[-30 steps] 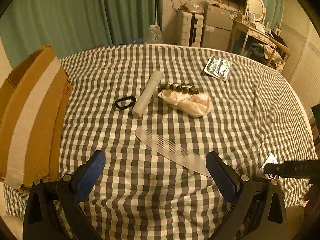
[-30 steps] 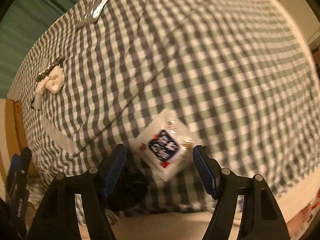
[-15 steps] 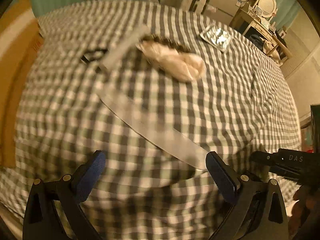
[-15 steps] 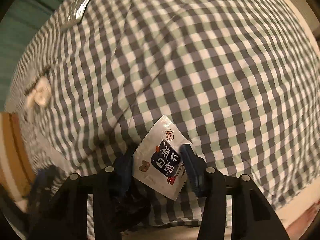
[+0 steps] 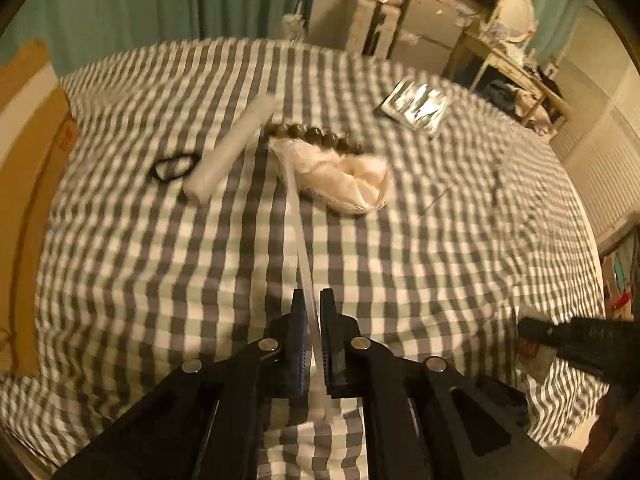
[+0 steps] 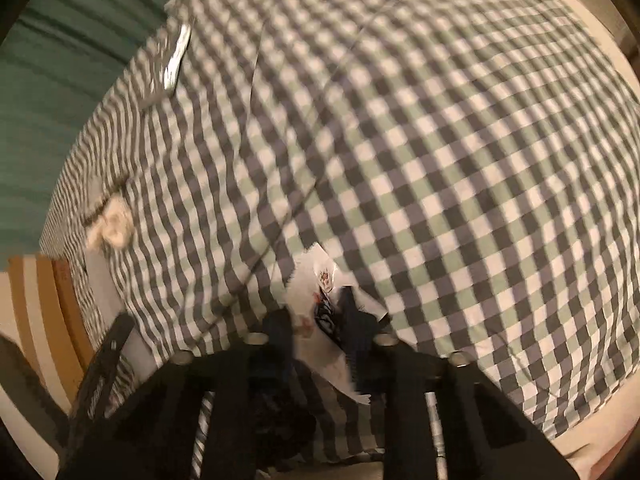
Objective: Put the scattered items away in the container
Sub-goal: 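Grasp the white comb with the left gripper while the right grasps the condom packet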
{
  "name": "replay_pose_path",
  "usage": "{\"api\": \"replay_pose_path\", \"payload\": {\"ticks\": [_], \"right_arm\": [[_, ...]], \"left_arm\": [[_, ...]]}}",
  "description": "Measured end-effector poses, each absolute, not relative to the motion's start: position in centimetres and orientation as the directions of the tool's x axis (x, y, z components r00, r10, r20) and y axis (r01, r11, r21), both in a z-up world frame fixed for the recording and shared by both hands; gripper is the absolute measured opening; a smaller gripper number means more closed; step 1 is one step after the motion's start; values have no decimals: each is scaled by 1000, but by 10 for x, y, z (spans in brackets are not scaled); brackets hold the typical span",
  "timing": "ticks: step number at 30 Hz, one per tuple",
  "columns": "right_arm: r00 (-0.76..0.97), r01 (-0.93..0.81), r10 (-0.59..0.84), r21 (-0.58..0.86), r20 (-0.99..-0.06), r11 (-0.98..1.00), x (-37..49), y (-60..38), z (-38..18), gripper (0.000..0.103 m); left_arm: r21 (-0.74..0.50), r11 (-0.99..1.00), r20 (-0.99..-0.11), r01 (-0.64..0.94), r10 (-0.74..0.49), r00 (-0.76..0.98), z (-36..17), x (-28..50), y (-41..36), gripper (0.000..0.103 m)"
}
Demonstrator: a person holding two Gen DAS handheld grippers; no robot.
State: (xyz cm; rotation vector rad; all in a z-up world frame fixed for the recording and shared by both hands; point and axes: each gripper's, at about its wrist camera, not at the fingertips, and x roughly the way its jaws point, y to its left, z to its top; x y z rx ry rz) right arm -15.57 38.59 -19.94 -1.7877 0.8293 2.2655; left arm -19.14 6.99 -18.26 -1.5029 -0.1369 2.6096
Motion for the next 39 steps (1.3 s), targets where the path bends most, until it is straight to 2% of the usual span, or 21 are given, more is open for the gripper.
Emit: {"api": "replay_pose_path", "payload": {"ticks": [1,4,10,16,17,19,20,21,26,28,29,30,32,34,39], "right_arm": [[-305,-435,-225,346,-925,-831,-164,387,-190,5],[-376,-407,-265,415,-888,-814,-156,391,-179,4],[-407,-382,-272,432,-872,-817,-159,385,-171,4],[-410,-371,-257,418,-875,-830,-151,380,-162,4],[-407,-371,-254,412,-878,-832,-151,382,-162,4],[-399,-367,-259,412,-880,-834,-156,380,-166,4],[-396,-370,-255,407,-882,-835,-157,379,-167,4],[-390,-368,-256,404,-885,-837,-161,376,-170,4],[-361,-368,-263,396,-895,-841,-169,373,-180,5],[-350,-366,-272,399,-896,-841,-170,374,-183,5],[-345,-367,-275,398,-898,-841,-171,375,-185,5],[-340,-367,-277,398,-899,-841,-171,375,-186,5],[-329,-368,-279,394,-902,-842,-174,375,-190,5],[-323,-361,-280,391,-904,-847,-175,375,-191,5],[-342,-321,-219,333,-914,-887,-174,366,-180,5]], "left_arm": [[-141,-987,-848,-81,162,-505,-178,-190,70,6],[-141,-983,-828,-118,183,-530,-164,-183,68,4],[-141,-979,-808,-149,201,-554,-149,-173,62,4],[-167,-978,-837,-127,209,-506,-163,-175,57,6],[-155,-980,-839,-123,197,-508,-165,-176,56,10],[-139,-983,-854,-121,181,-488,-172,-179,55,35],[-134,-984,-862,-119,175,-476,-176,-182,55,60],[-125,-986,-866,-112,164,-473,-179,-185,54,72],[-60,-991,-900,-123,107,-422,-206,-200,57,72],[-52,-991,-905,-123,98,-413,-214,-204,58,69],[-44,-991,-903,-130,95,-419,-216,-204,59,61],[-31,-988,-899,-154,94,-428,-216,-204,63,45],[-11,-977,-899,-214,103,-425,-213,-203,73,26],[15,-968,-902,-250,95,-422,-208,-202,79,26],[-38,-973,-891,-229,137,-433,-197,-197,74,26]]}}
